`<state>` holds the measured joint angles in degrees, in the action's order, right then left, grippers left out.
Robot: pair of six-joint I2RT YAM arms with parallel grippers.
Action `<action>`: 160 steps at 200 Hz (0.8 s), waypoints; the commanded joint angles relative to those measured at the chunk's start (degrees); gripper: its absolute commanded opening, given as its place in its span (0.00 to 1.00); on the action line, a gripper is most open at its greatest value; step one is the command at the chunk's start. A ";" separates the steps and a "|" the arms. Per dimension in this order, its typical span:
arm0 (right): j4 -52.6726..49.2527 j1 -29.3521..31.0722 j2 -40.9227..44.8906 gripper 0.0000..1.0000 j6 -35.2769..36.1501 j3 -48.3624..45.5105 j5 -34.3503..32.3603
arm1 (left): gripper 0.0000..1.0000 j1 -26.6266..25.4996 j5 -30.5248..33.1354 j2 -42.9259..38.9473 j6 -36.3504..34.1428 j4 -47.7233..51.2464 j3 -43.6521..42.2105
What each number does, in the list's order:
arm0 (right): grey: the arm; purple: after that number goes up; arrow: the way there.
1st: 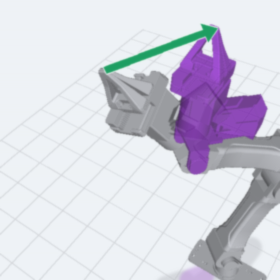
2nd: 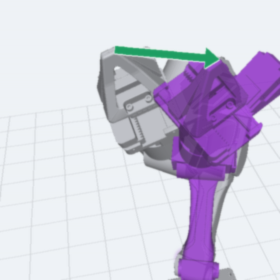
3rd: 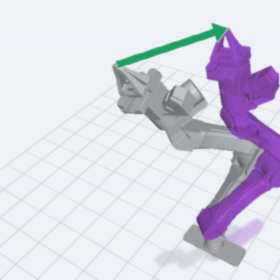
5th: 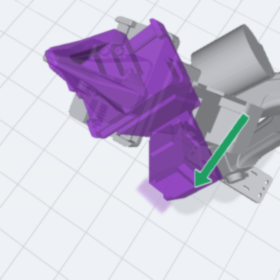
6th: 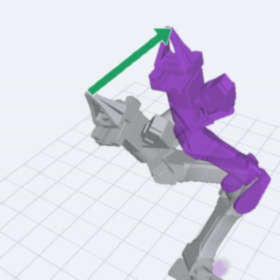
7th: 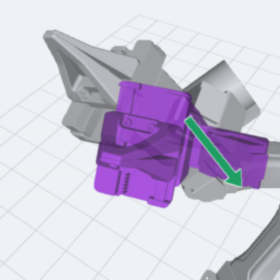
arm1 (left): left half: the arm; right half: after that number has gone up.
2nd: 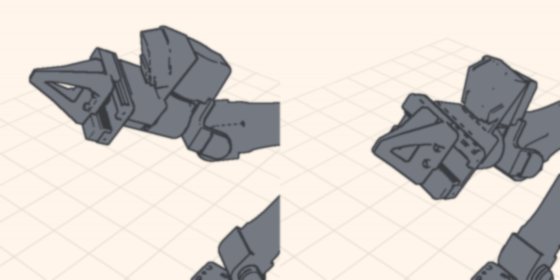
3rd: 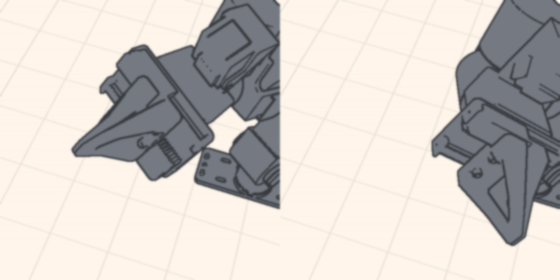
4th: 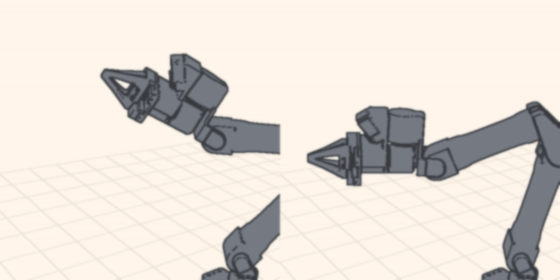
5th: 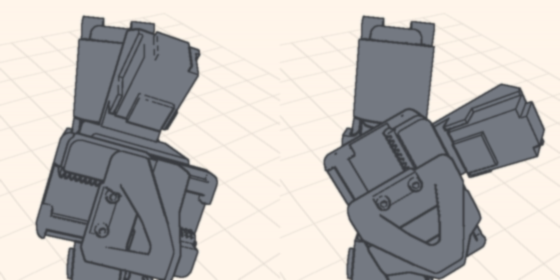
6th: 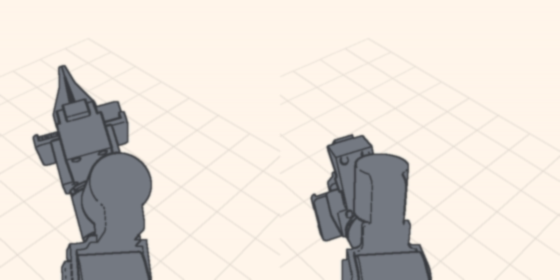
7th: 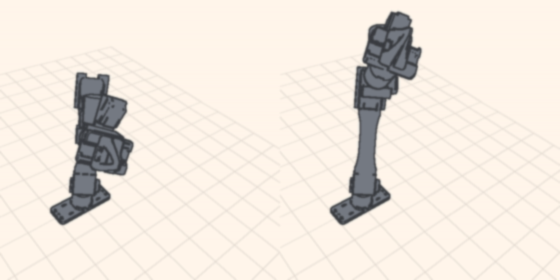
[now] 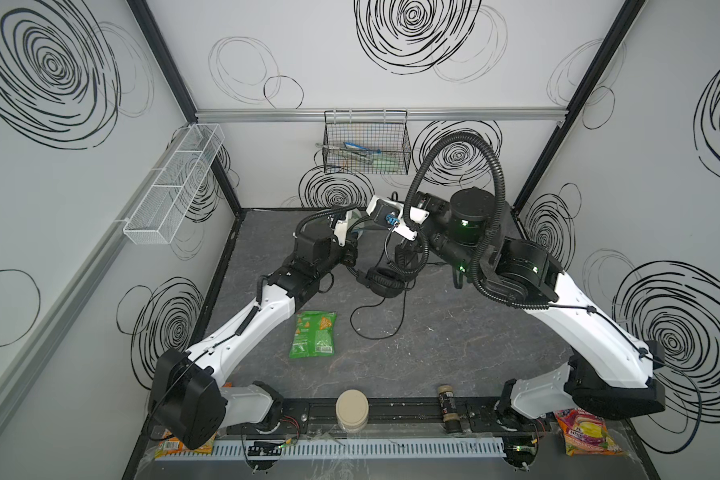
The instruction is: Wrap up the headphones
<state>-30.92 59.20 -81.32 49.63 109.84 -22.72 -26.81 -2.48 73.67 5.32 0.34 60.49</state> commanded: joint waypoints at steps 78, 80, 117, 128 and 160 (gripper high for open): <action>6.35 -2.87 5.32 0.00 7.71 -6.48 -6.84 | 0.00 2.11 -4.31 -8.78 -10.38 8.70 2.20; 6.74 -2.95 5.19 0.00 7.91 -6.48 -6.97 | 0.00 2.20 -4.99 -8.80 -10.23 9.00 2.53; 14.41 -6.69 2.02 0.00 7.60 -3.55 -7.82 | 0.00 2.69 -21.23 -8.93 -3.15 10.46 3.68; 15.06 -7.75 1.53 0.00 6.77 -3.02 -7.30 | 0.00 2.89 -24.72 -9.71 -0.69 9.48 2.75; 15.40 -10.34 1.81 0.00 3.54 -4.47 -6.53 | 0.00 5.18 -34.43 -12.99 6.35 2.85 -1.70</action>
<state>-20.29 50.54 -80.20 55.31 104.40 -28.75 -23.73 -24.60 64.60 3.84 12.21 60.53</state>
